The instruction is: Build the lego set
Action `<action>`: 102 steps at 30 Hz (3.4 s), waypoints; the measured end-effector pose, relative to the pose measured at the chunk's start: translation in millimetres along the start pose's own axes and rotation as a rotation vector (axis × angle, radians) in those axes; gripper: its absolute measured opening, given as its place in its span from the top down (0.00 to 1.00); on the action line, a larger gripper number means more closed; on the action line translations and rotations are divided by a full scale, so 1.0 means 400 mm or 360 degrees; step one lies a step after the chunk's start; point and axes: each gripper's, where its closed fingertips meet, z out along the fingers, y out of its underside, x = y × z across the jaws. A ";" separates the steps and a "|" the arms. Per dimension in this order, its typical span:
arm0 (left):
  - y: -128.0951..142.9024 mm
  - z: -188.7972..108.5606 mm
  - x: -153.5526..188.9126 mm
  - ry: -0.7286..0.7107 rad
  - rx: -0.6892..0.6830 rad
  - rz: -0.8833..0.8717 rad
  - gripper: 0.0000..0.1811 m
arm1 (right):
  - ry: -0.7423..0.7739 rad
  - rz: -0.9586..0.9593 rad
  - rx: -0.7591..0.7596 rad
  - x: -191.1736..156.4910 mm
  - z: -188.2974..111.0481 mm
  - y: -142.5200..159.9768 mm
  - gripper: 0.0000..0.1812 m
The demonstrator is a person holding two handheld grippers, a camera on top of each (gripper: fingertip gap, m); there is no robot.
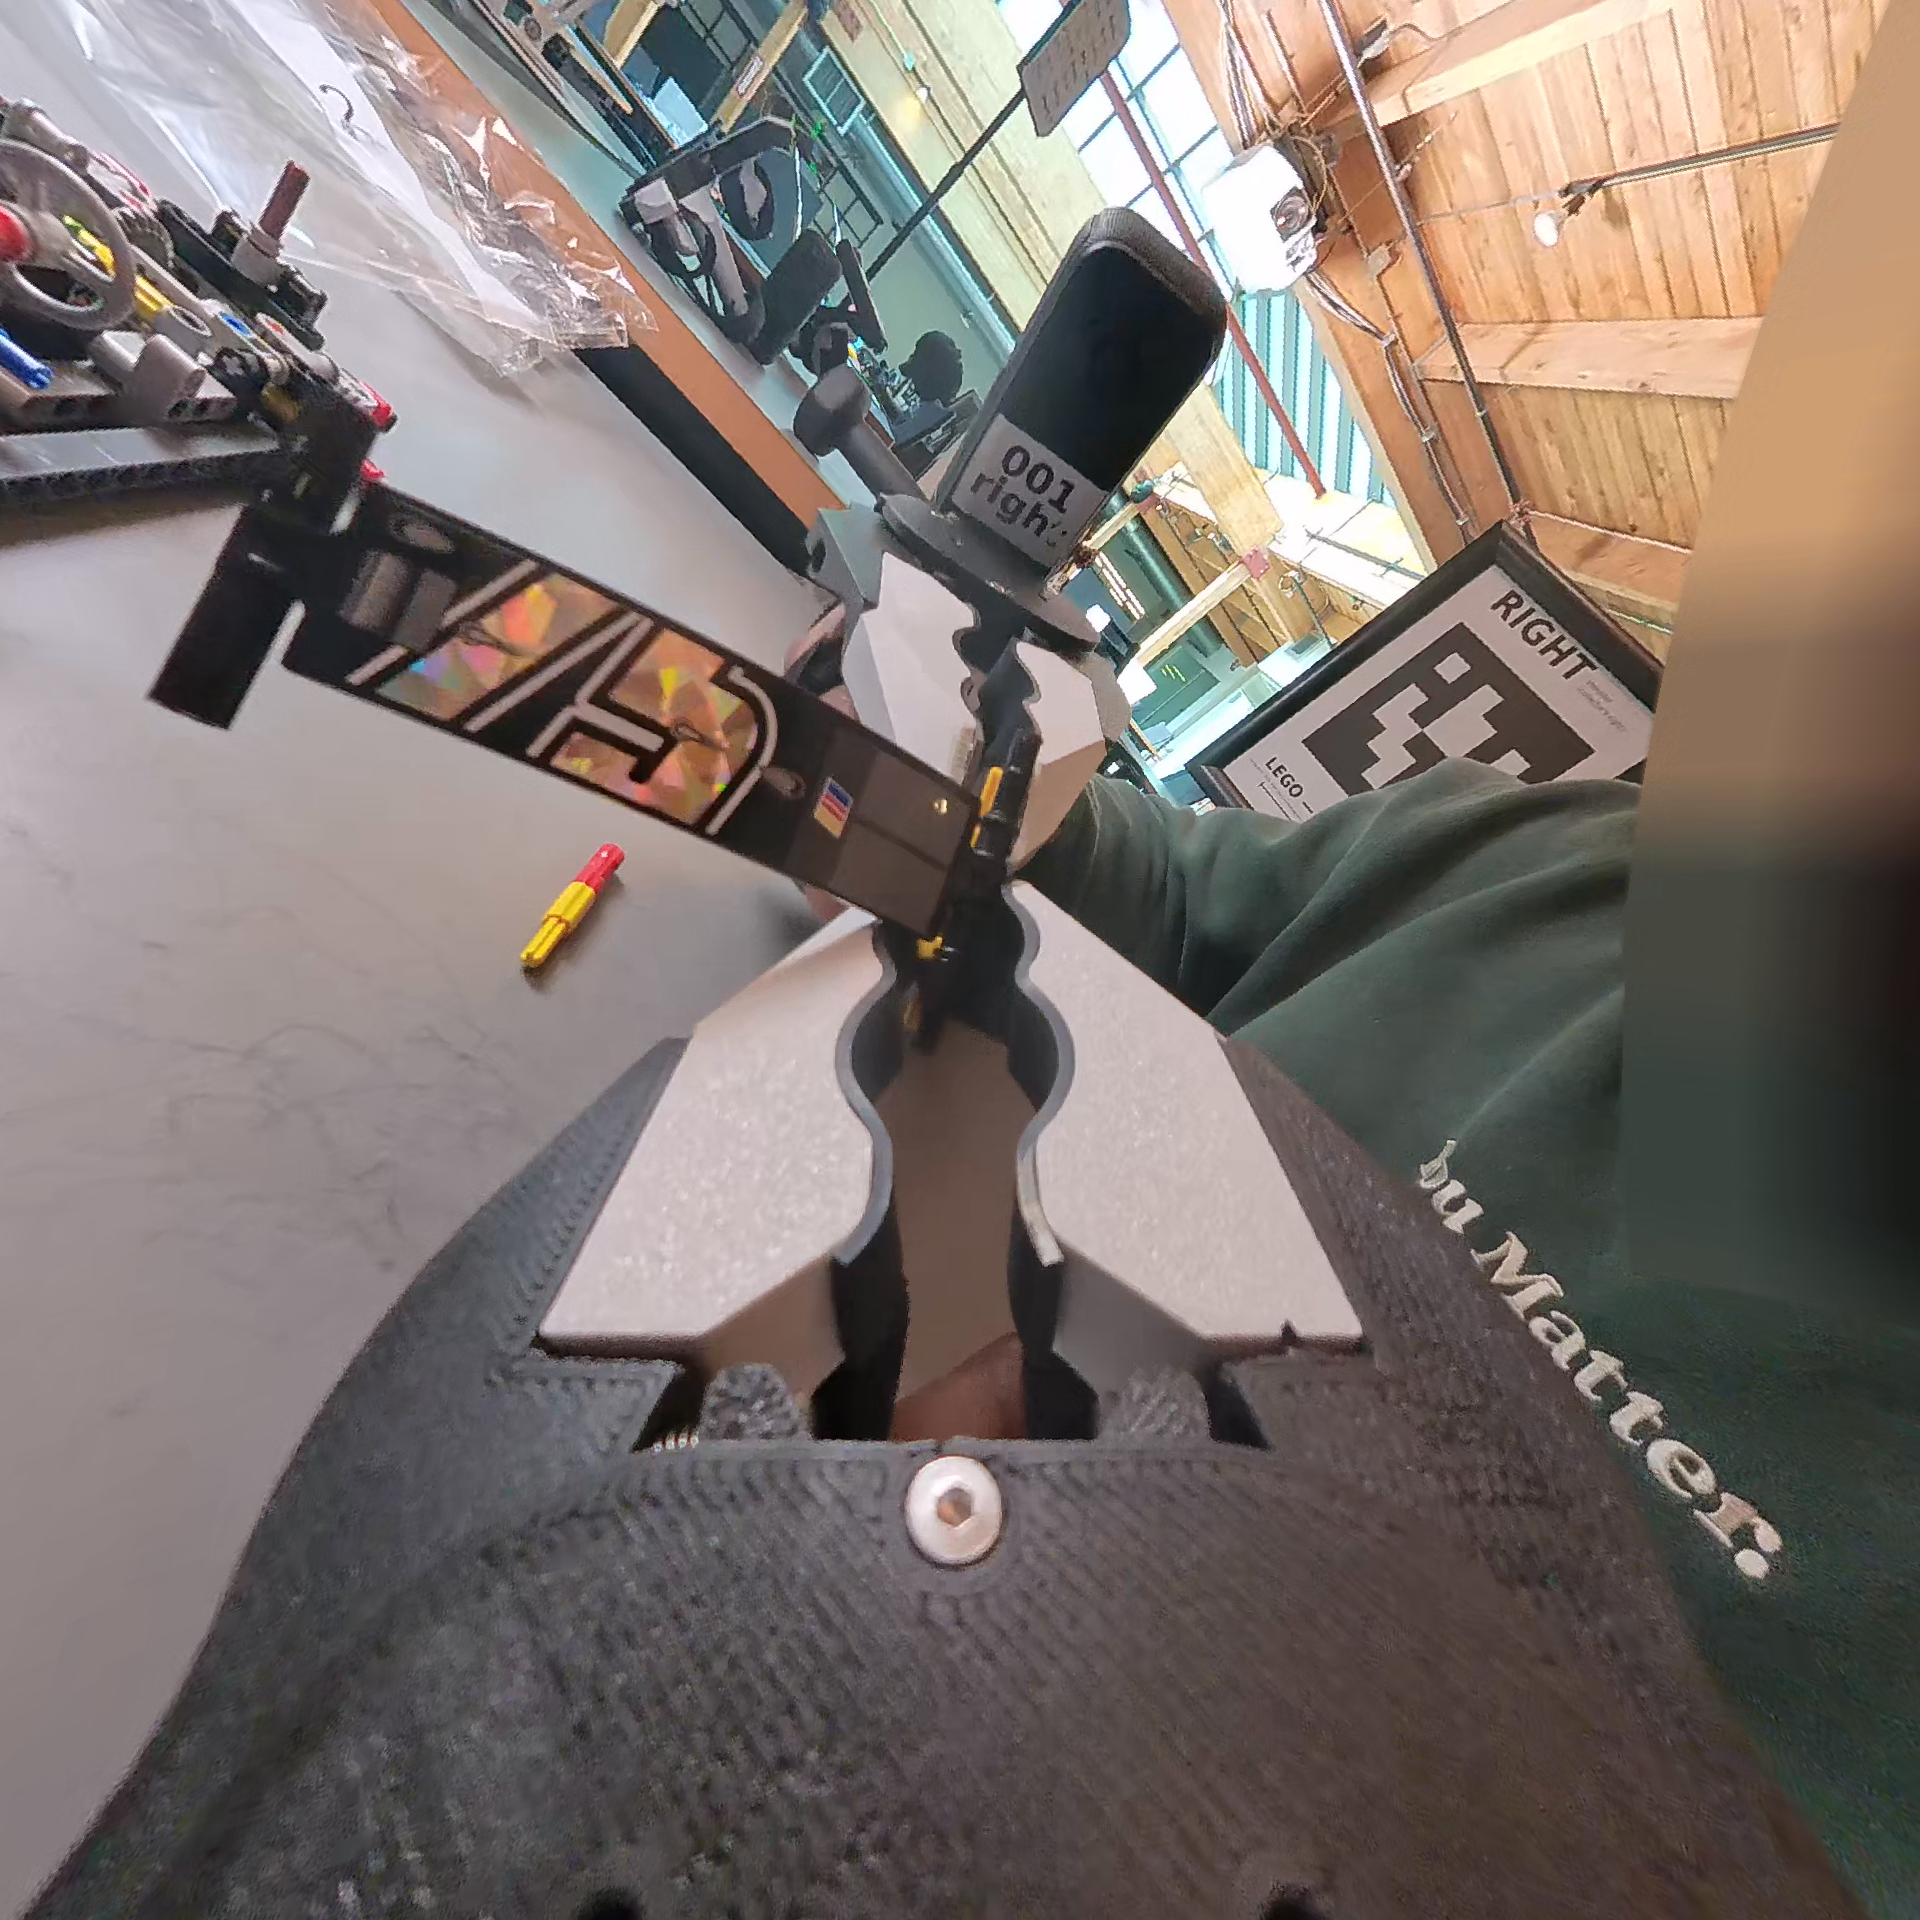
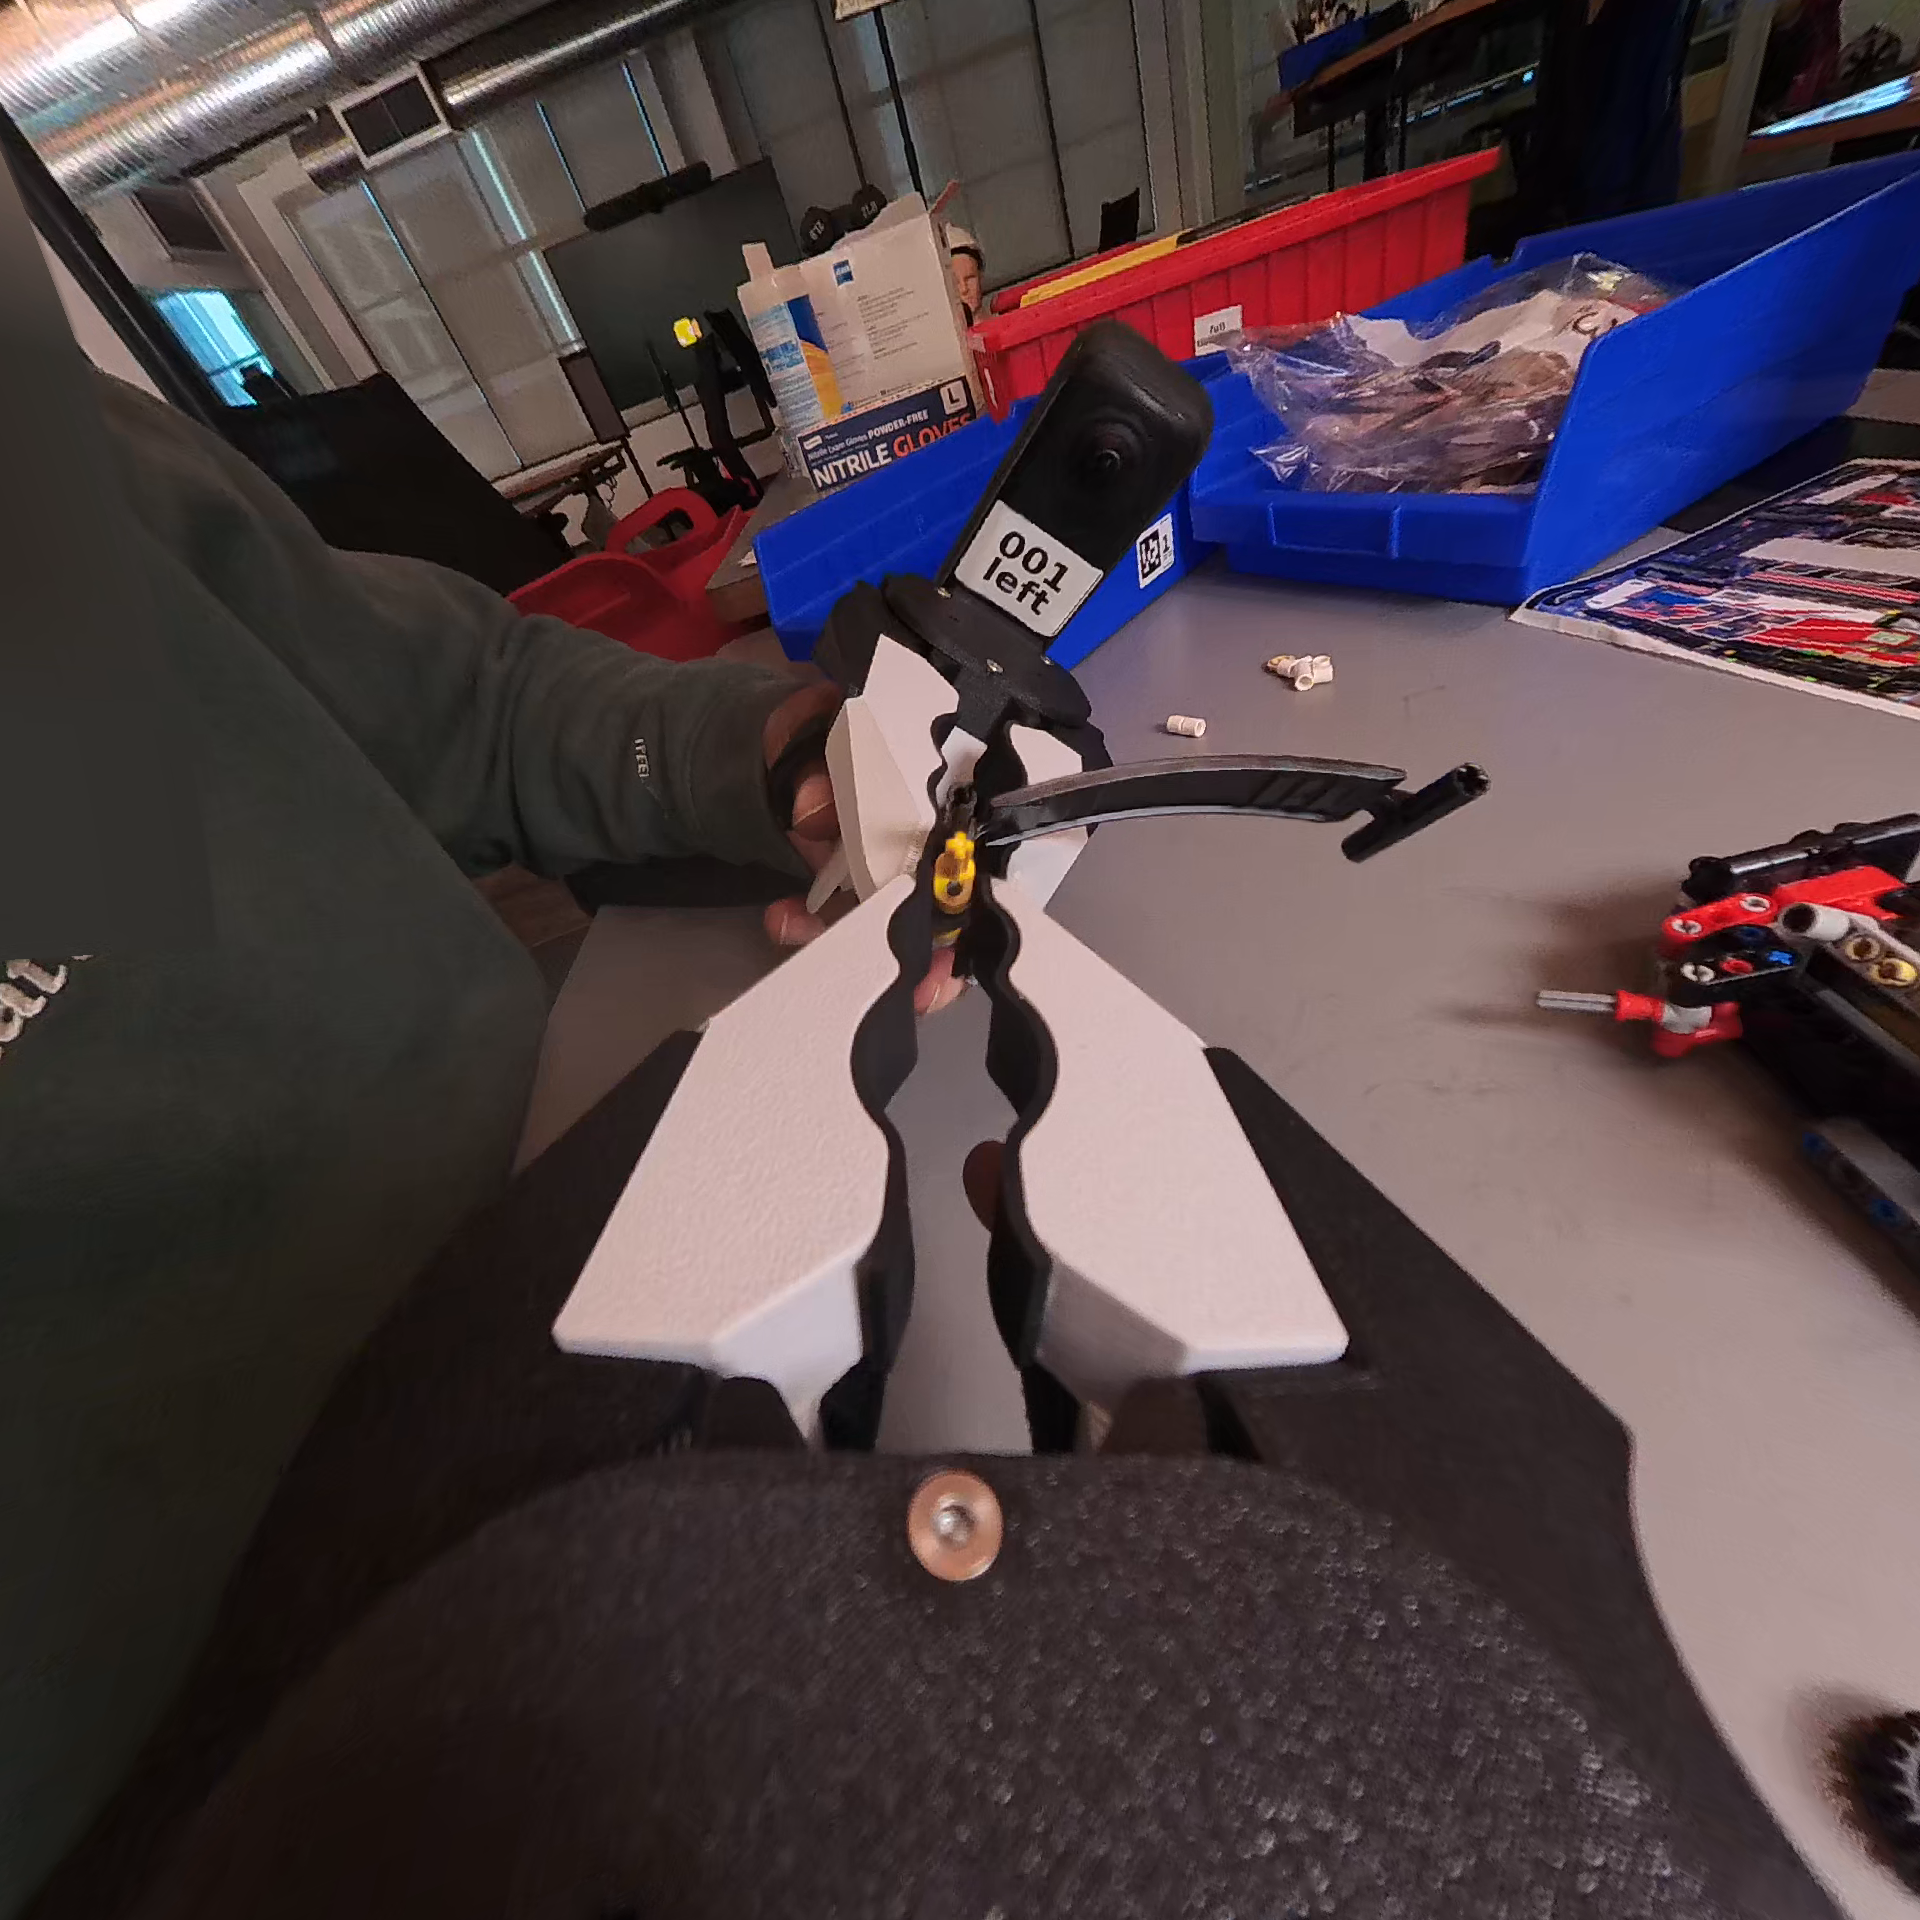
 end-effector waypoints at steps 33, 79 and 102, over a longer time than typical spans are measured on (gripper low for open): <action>-0.063 -0.024 0.085 0.0001 0.0132 0.0431 1.00 | -0.0290 0.0357 0.0498 -0.030 -0.015 -0.086 0.98; 0.138 -0.101 -0.156 -0.0813 -0.0910 0.0847 0.84 | 0.0418 -0.0340 -0.0945 0.094 -0.105 0.156 0.87; 0.182 -0.106 -0.137 -0.0141 -0.1519 0.1295 0.90 | 0.0180 -0.0716 -0.1197 0.057 -0.080 0.250 0.98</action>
